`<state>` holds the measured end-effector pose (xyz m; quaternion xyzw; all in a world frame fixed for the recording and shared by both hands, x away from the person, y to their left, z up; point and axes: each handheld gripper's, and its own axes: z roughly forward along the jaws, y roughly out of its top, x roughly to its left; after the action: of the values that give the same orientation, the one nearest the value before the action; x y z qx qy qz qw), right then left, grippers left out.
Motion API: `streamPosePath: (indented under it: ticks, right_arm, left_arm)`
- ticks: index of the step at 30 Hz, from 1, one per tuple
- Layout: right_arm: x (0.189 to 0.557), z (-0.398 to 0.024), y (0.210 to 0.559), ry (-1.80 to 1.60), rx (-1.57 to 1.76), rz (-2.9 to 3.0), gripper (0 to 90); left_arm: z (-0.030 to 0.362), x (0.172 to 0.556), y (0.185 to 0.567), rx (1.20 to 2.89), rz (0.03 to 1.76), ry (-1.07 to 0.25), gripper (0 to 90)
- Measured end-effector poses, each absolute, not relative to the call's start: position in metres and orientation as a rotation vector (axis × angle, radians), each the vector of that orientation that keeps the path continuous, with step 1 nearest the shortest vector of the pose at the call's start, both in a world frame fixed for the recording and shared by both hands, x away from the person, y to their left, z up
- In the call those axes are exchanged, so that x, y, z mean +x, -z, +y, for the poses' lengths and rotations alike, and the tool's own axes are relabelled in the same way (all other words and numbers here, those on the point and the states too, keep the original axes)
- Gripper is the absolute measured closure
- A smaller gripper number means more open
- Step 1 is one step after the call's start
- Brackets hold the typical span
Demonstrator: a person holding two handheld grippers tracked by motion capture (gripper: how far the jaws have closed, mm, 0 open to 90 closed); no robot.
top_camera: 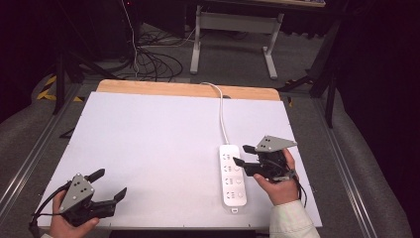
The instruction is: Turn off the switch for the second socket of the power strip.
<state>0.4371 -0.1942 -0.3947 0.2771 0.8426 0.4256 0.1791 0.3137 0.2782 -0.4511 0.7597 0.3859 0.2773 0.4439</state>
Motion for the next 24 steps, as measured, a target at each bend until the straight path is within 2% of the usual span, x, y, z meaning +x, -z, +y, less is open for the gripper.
streamPosePath:
  ticks: [2, 3, 5, 8, 9, 10, 12, 24]
  right_arm:
    - [0.439, -0.195, 0.395, -1.198, 0.793, 2.38, 46.8]
    - [0.44, -0.196, 0.396, -1.185, 0.802, 2.384, 51.0]
    - [0.44, -0.196, 0.396, -1.184, 0.802, 2.388, 53.5]
    - [0.44, -0.197, 0.394, -1.194, 0.817, 2.401, 71.3]
    - [0.44, -0.197, 0.394, -1.194, 0.817, 2.401, 71.3]
    - [0.442, -0.198, 0.393, -1.229, 0.824, 2.437, 87.6]
    - [0.442, -0.197, 0.393, -1.229, 0.826, 2.446, 90.0]
    - [0.457, -0.182, 0.403, -1.021, 0.938, 2.525, 90.0]
  left_arm:
    - [0.278, 0.314, 0.451, 1.884, 0.959, -0.687, 13.6]
    - [0.278, 0.314, 0.451, 1.885, 0.959, -0.686, 13.6]
    - [0.278, 0.314, 0.451, 1.886, 0.958, -0.686, 13.6]
    - [0.278, 0.314, 0.451, 1.887, 0.955, -0.687, 14.1]
    - [0.278, 0.314, 0.451, 1.886, 0.954, -0.686, 14.1]
    - [0.278, 0.314, 0.451, 1.886, 0.959, -0.685, 14.3]
    - [0.278, 0.314, 0.451, 1.886, 0.959, -0.685, 14.5]
    - [0.278, 0.314, 0.451, 1.889, 0.963, -0.686, 14.5]
